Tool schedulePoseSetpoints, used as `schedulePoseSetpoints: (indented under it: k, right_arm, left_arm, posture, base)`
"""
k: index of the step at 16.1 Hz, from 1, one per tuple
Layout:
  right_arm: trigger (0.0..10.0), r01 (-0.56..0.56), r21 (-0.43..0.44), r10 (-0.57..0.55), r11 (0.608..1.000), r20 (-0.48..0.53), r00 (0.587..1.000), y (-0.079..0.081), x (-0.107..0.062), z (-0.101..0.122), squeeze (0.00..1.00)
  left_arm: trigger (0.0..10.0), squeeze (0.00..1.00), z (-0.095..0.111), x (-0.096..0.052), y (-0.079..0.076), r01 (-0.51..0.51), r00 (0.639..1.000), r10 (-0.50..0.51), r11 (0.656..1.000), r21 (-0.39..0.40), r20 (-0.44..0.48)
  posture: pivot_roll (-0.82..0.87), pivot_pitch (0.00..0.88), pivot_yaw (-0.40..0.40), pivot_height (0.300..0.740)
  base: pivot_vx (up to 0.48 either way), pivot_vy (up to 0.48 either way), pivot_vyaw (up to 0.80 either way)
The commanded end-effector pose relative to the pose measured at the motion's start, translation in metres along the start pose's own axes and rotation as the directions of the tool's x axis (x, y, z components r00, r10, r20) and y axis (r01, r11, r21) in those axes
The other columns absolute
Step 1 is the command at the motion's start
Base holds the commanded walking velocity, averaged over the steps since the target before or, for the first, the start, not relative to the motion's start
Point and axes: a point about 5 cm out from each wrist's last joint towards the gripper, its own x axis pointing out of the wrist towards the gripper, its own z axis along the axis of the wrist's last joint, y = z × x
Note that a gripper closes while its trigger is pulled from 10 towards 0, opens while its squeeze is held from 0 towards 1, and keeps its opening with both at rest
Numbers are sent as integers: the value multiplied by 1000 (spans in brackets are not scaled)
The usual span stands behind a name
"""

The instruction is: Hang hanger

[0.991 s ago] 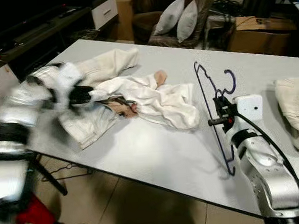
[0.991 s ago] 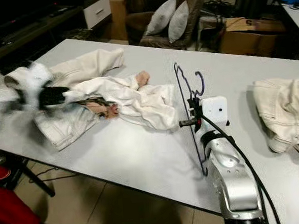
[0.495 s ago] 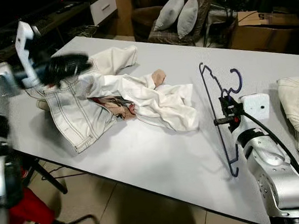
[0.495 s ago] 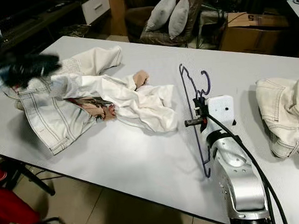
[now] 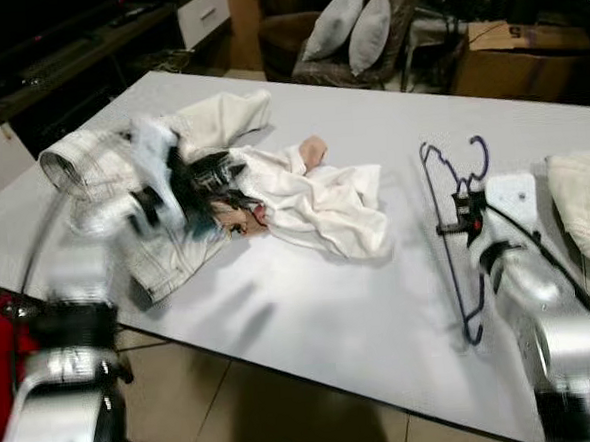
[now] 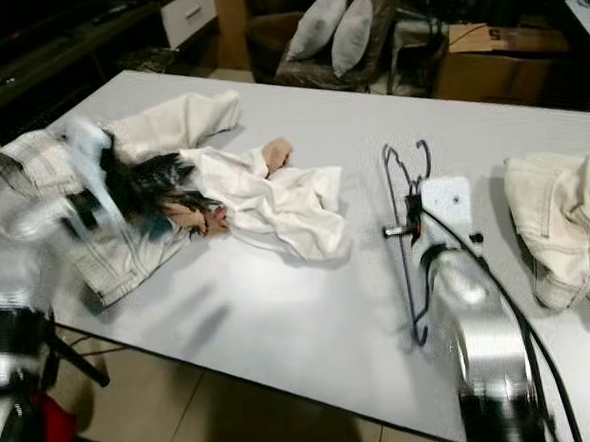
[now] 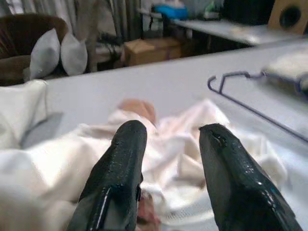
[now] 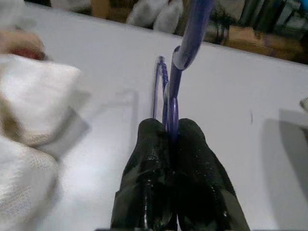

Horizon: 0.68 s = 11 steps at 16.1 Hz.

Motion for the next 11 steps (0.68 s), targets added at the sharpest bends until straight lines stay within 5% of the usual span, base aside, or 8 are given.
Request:
schedulePoseSetpoints:
  k: [1,3,7,8,11]
  right_arm:
    - [10000,-58,-11,56,998,-98,994,4,13,-9,0]
    - [10000,-176,8,175,984,-148,973,18,24,-6,0]
    - [10000,-447,64,450,892,-205,869,78,30,-1,0]
    - [10000,-501,116,515,857,-199,834,100,29,-1,0]
    - [10000,-572,226,608,789,-143,781,126,25,1,0]
  left_arm:
    - [10000,0,7,2,-2,-26,1000,27,998,58,-4]
    - [10000,0,11,1,-1,-65,998,65,994,86,4]
    - [10000,0,37,-15,19,-230,972,221,964,136,78]
    - [10000,0,45,-18,23,-259,964,246,956,136,104]
    - [10000,0,54,-17,28,-305,947,287,944,125,142]
  posture:
    - [-36,0,105,740]
    - [-18,0,86,740]
    - [9,0,61,740]
    - [11,0,63,740]
    - [4,0,74,740]
  base:
    - [0,0,0]
    - [0,0,0]
    - [0,0,0]
    - [0,0,0]
    - [0,0,0]
